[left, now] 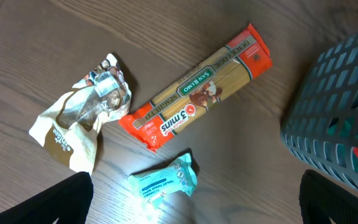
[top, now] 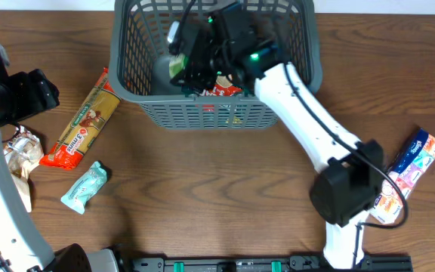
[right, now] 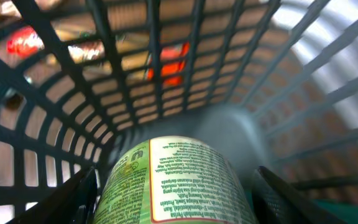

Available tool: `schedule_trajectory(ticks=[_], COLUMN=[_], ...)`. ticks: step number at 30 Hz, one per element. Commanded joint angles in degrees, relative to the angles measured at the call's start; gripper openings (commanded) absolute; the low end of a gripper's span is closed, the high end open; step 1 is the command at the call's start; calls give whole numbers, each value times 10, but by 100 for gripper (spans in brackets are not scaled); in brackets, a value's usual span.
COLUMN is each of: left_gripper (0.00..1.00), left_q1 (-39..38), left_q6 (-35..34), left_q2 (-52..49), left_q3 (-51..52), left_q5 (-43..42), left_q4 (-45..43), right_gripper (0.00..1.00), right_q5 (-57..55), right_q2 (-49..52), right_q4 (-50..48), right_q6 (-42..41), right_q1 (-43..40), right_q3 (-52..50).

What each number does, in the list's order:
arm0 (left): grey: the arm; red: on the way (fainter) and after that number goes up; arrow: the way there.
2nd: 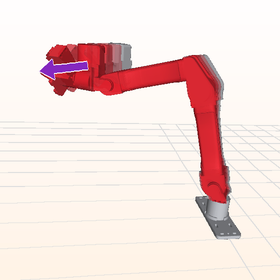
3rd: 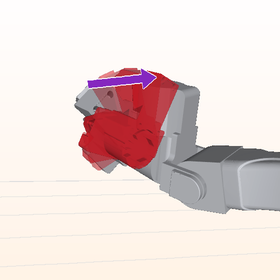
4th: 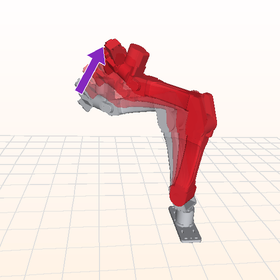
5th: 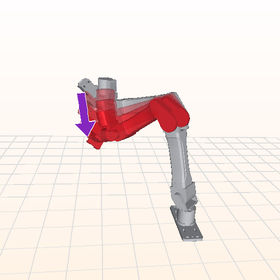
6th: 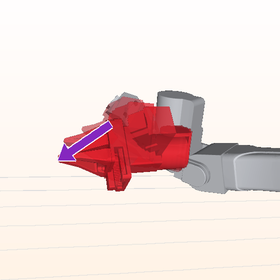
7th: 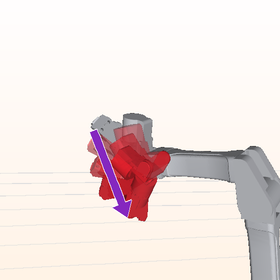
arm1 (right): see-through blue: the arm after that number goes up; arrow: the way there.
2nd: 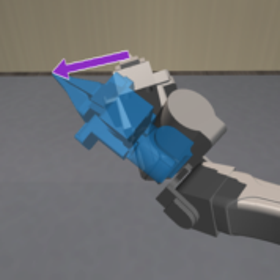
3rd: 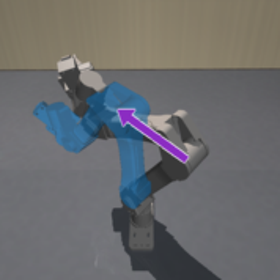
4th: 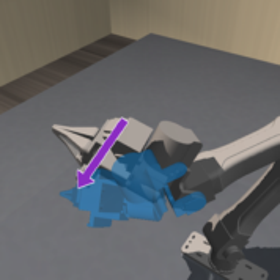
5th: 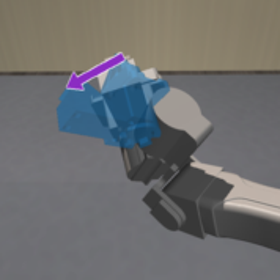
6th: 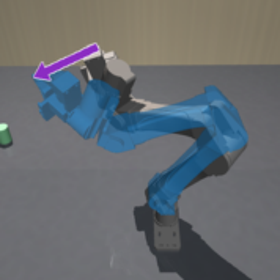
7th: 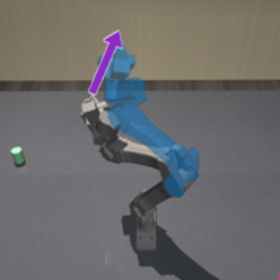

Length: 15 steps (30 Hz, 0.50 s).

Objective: Pack container
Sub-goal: 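Lift the jar and lower it into the basket with the right gripper, then open the right gripper and withdraw it from the basket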

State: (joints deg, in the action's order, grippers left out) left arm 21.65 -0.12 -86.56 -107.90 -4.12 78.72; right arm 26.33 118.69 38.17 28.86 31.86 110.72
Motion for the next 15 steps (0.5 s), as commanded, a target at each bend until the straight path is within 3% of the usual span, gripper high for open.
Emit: schedule_trajectory(ticks=[1, 2, 3, 7, 8, 15], left_gripper=[92, 92, 92, 92, 92, 92], left_q1=[2, 1, 1, 1, 1, 2], left_q6=[5, 5, 5, 5, 5, 5], left_q2=[1, 1, 1, 1, 1, 1], left_q3=[1, 1, 1, 1, 1, 1], left_q5=[2, 2, 2, 2, 2, 2], left_q4=[3, 3, 3, 3, 3, 3], right_gripper=[1, 7, 29, 86, 95, 99], right_q5=[22, 22, 22, 22, 22, 19], right_q2=[5, 6, 6, 6, 6, 5], right_q4=[12, 18, 26, 38, 41, 71], right_q6=[-12, -12, -12, -12, -12, -12], right_q1=[2, 2, 1, 0, 0, -9], right_q3=[11, 11, 11, 11, 11, 38])
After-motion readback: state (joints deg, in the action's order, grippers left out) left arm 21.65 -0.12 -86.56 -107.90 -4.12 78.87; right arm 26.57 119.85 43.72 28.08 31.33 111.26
